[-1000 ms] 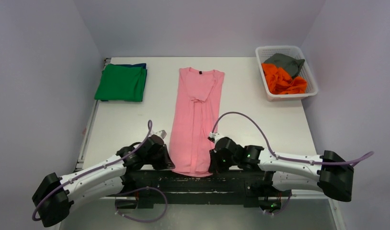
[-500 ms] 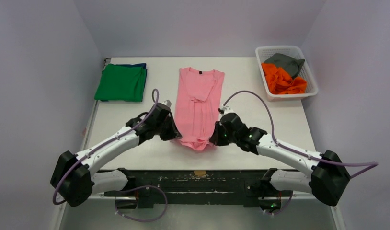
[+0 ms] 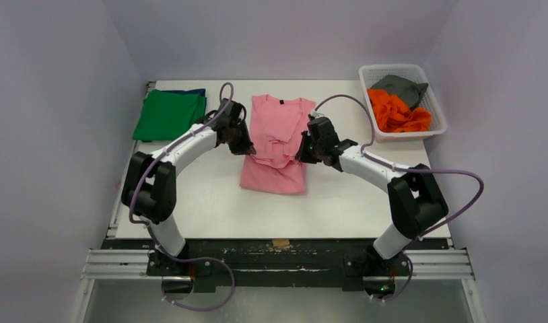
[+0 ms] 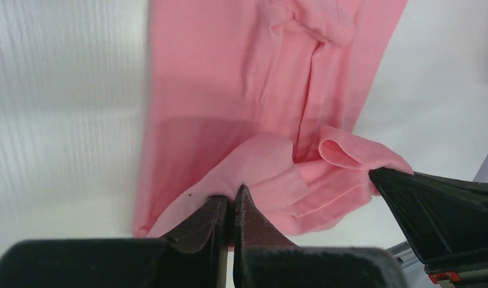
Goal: Fold and stack the t-shirts
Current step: Fold the folded rectangular tshirt in 1/3 of the way
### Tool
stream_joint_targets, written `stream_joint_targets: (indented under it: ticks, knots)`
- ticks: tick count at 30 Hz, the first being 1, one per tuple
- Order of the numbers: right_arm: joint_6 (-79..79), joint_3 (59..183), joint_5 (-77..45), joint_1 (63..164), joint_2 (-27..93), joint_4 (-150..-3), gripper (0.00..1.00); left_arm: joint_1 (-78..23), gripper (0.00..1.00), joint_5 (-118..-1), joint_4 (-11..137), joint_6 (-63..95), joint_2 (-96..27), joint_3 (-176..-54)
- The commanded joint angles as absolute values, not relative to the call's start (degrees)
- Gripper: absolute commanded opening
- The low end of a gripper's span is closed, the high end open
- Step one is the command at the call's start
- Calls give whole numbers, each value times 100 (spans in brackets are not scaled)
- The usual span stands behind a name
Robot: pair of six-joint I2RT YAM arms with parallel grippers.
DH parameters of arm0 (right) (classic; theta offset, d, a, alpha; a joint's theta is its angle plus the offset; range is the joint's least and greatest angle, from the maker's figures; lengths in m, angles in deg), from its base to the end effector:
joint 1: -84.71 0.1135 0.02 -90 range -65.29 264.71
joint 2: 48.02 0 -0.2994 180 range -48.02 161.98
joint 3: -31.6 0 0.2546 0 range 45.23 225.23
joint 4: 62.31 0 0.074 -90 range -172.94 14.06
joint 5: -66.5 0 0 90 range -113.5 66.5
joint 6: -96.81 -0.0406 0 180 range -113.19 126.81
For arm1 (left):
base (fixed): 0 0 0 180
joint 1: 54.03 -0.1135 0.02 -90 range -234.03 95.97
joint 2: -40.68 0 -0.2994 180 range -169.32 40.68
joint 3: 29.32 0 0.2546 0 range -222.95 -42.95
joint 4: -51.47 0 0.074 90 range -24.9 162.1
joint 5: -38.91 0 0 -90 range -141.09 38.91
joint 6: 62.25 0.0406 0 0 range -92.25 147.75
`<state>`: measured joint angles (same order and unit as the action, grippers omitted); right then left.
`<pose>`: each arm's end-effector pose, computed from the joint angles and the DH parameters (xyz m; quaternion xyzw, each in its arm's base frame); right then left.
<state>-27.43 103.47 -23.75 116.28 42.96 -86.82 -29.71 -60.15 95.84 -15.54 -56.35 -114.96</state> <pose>0.2971 0.1824 0.2504 0.0223 0.9189 0.2122 0.3317 0.3349 -0.1584 0.2660 -0.1341 0.9435 -0.2260 0.2018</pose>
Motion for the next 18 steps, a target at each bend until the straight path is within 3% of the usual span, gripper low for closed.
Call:
stream_joint_targets:
  ticks: [1,5,7,10,11,13,14,18]
  knots:
    - [-2580,10888,-2347,11301,4588,-8491,0,-3234,1,-6365,9783,-1194,-6313,-12404]
    - [-2435,11117,-2107,11048,5030,-8102,0,-3375,4,-6523,9766,-1123,-6866,-12878]
    - [-2438,11472,-2059,10939,5442,-8332,8,-3449,13,-6540,9865,-1083,-7129,-13190]
    - [-2551,12093,-2329,10791,5833,-8897,32,-3586,51,-6576,10245,-1028,-7416,-13738]
    - [-2565,12183,-2495,10772,5850,-8964,47,-3629,70,-6611,10327,-993,-7418,-13874]
    - [-2537,12219,-2731,10765,5722,-9008,71,-3681,97,-6601,10429,-917,-7238,-13966]
    - [-2514,12158,-2777,10765,5617,-8992,77,-3680,100,-6553,10419,-879,-7071,-13895]
    - [-2321,11439,-2850,10786,5058,-8813,81,-3676,100,-6575,9995,-836,-6159,-12805]
